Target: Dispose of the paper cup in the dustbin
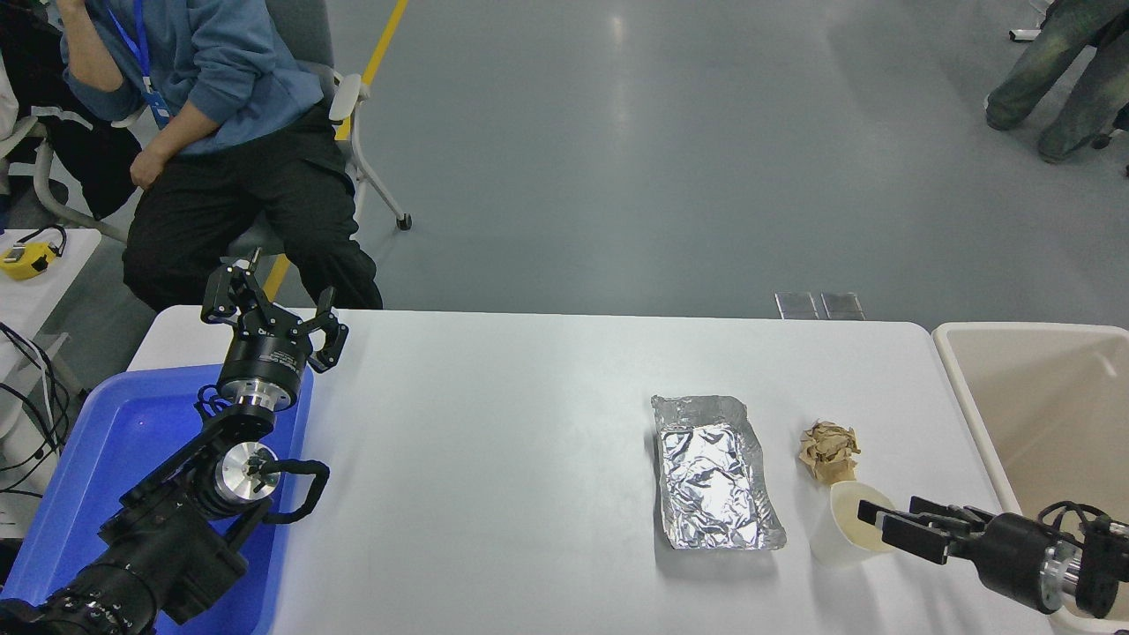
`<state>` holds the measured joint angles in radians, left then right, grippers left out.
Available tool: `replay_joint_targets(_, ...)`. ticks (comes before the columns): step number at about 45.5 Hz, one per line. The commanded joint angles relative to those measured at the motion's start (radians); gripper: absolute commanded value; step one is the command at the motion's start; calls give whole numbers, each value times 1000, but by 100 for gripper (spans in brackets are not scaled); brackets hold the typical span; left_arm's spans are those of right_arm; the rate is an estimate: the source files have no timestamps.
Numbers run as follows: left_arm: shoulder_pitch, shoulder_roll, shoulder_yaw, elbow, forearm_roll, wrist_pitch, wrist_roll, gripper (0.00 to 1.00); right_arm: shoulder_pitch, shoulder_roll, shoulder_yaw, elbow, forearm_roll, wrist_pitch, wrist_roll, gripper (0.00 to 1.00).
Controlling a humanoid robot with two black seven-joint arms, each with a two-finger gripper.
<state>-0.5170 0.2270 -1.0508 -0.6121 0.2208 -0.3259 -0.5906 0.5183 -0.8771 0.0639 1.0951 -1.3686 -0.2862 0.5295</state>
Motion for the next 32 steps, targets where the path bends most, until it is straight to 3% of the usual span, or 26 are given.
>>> replay_joint_targets(1,0,0,0,0,0,1,0,100,0,17,-16,-6,-4,-4,1,86)
replay_joint_targets(21,0,0,0,0,0,1,0,100,2,60,-32,-69,-4,-4,0,56)
replay_joint_targets(24,0,0,0,0,0,-1,0,100,2,58,-35,-69,-6,-4,0,45)
replay_joint_targets(26,0,0,0,0,0,-1,0,100,2,55,-39,-69,-6,-4,0,19)
replay_joint_targets(27,0,0,0,0,0,-1,0,100,2,53,-39,-67,-6,-4,0,16)
replay_joint_targets(29,0,0,0,0,0,1,0,100,2,49,-38,-64,-10,-4,0,0)
replay_joint_targets(32,0,0,0,0,0,-1,0,100,2,46,-38,-58,-11,-4,-2,0)
